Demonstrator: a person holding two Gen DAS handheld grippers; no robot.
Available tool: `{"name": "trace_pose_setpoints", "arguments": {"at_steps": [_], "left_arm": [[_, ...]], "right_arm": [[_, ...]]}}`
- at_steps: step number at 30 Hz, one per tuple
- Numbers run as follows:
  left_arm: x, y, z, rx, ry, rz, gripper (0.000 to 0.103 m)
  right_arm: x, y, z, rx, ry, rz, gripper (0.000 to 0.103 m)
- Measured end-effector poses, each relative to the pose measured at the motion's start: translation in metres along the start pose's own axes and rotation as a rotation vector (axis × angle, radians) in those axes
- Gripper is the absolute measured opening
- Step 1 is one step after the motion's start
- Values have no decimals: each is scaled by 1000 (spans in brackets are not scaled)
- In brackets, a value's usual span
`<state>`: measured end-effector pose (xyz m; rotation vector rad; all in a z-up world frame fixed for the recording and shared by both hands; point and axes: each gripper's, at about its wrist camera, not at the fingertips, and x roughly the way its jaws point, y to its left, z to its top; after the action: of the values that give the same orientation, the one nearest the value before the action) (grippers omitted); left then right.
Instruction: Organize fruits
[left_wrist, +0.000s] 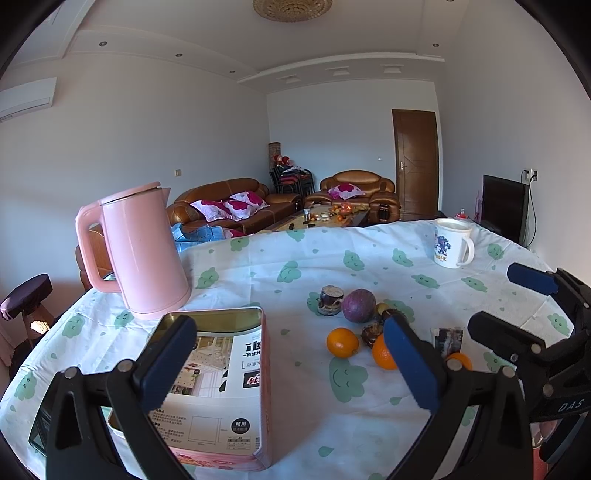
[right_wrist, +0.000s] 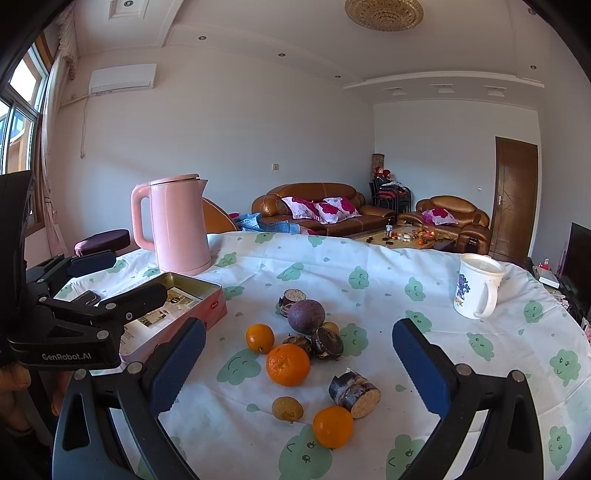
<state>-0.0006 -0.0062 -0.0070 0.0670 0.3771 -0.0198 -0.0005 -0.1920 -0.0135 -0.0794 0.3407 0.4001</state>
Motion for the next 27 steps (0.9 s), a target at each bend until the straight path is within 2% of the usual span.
{"name": "trace_pose_setpoints", "arguments": {"at_steps": [27], "left_arm": [[2,2,-3,-1,12,-1,103]], "right_arm": [[2,-2,-7,9,17,11,102]]}}
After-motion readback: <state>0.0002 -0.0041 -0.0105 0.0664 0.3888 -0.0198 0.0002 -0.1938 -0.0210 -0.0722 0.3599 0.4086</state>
